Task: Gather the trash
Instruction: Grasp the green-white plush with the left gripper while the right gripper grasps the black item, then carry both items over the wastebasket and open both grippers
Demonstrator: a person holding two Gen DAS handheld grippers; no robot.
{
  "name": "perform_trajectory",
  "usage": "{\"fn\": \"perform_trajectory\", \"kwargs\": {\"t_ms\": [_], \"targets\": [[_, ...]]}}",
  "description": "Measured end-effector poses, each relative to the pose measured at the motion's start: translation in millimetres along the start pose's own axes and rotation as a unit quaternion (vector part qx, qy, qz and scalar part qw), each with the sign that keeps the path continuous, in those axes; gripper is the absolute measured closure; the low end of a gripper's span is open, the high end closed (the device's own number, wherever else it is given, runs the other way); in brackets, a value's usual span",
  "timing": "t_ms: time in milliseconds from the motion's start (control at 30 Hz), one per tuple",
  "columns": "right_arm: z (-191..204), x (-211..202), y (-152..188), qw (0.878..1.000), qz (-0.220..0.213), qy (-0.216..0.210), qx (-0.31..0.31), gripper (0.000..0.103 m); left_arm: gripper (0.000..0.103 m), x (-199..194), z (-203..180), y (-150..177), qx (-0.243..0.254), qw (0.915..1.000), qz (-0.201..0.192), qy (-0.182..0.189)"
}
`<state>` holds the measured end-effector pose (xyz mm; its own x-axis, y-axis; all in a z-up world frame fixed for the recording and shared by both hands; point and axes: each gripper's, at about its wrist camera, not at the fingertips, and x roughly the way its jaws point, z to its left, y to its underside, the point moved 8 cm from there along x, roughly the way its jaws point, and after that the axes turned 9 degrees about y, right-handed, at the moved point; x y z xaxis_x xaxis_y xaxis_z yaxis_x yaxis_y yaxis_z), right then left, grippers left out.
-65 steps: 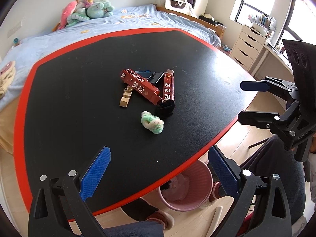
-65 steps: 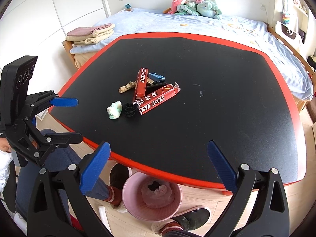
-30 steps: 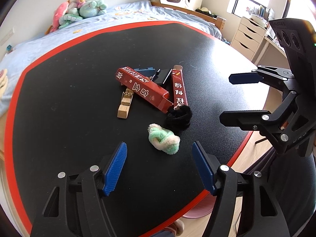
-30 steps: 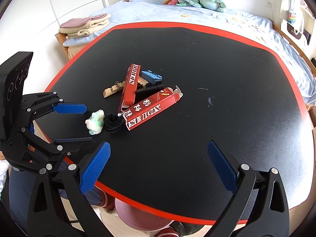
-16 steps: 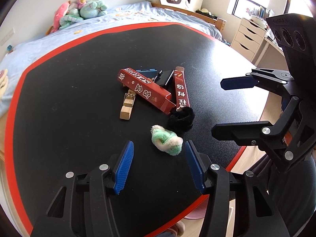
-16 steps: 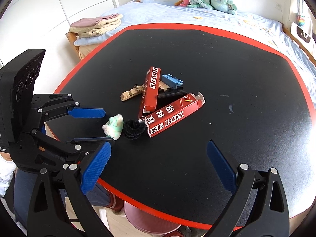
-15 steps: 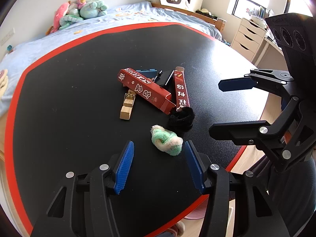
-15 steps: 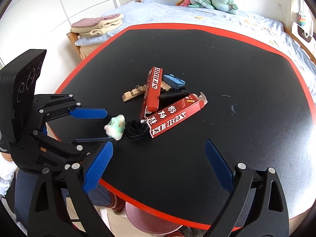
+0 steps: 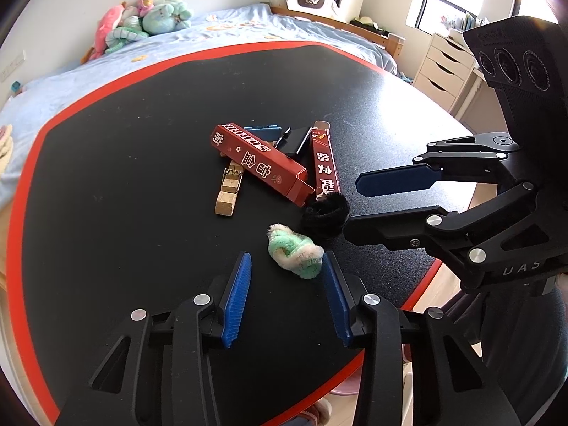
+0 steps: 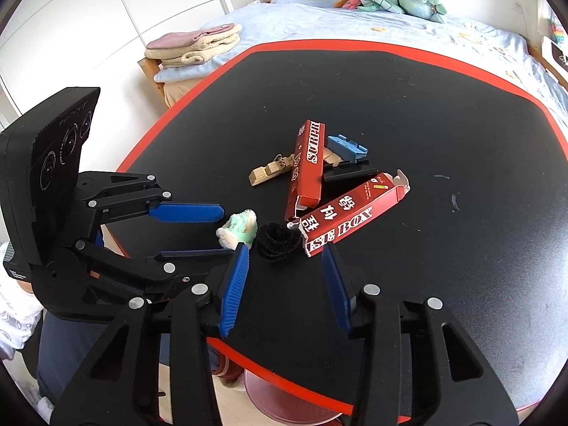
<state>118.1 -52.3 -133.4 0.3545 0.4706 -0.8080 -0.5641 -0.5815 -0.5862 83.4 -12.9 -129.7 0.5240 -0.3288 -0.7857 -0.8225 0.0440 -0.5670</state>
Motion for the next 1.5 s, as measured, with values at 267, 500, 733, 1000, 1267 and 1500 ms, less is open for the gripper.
{"fn": "perform_trajectory", "kwargs": {"t_ms": [267, 500, 733, 1000, 1267, 1500], "targets": [[3, 5, -2, 1.000, 0.002, -0.009, 0.003, 0.068, 0.072, 1, 0, -2, -0.004, 1.0000, -0.002, 0.004], [5, 11, -4, 1.000, 0.006, -0.008, 0.001, 0.078, 0.083, 1, 2, -2, -0.007, 1.0000, -0.002, 0.004], [6, 13, -3, 1.000, 0.002, -0.011, 0.001, 0.087, 0.092, 1, 3, 0, -0.009, 0.9999, -0.004, 0.004], [6, 12, -4, 1.000, -0.003, -0.007, 0.001, 0.102, 0.094, -1, 2, 2, -0.011, 0.9999, -0.007, 0.003], [5, 2, 0, 1.000, -0.012, -0.006, 0.004, 0.102, 0.095, -9, -3, 3, -0.010, 0.9998, -0.014, 0.003], [-1, -26, 9, 1.000, -0.028, 0.002, 0.014, 0.102, 0.095, -27, -15, 3, -0.003, 0.9996, -0.025, 0.008]]}}
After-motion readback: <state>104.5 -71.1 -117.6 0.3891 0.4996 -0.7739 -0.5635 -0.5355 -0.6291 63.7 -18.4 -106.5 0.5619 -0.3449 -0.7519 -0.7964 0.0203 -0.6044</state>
